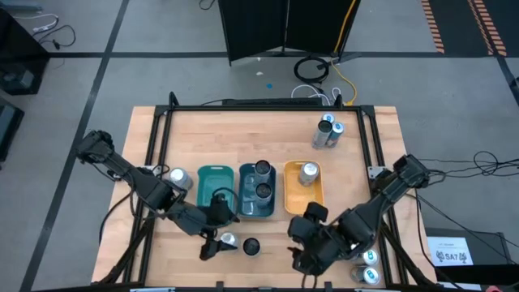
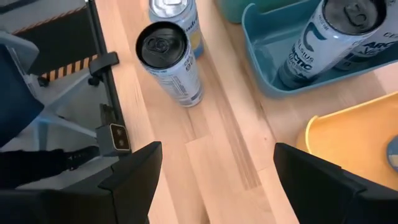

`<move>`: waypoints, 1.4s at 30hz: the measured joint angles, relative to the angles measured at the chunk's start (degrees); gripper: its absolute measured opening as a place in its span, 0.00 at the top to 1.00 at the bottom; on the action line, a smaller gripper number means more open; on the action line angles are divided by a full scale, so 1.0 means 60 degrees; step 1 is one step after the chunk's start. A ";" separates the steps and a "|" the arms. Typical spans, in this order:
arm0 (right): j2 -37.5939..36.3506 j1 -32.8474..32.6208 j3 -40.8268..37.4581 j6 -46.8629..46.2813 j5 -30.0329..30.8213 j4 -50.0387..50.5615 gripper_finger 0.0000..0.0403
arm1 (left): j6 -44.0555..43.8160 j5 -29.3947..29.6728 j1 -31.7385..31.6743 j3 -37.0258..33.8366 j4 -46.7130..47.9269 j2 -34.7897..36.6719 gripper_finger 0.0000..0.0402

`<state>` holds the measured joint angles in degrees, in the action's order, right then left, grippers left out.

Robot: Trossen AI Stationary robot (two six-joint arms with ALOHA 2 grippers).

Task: Sort soda cans
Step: Put the black soda can into the blue bin

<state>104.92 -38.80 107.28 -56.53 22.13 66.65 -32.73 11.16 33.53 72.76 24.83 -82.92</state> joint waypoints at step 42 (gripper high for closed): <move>0.0000 -0.1866 -0.0011 -0.1457 0.1459 0.0401 0.25 | -0.1733 -0.0073 0.0024 0.4402 0.3911 -0.4091 0.00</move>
<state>104.92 -50.00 107.22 -65.27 30.88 69.06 -43.13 10.72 33.67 99.18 48.29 -107.46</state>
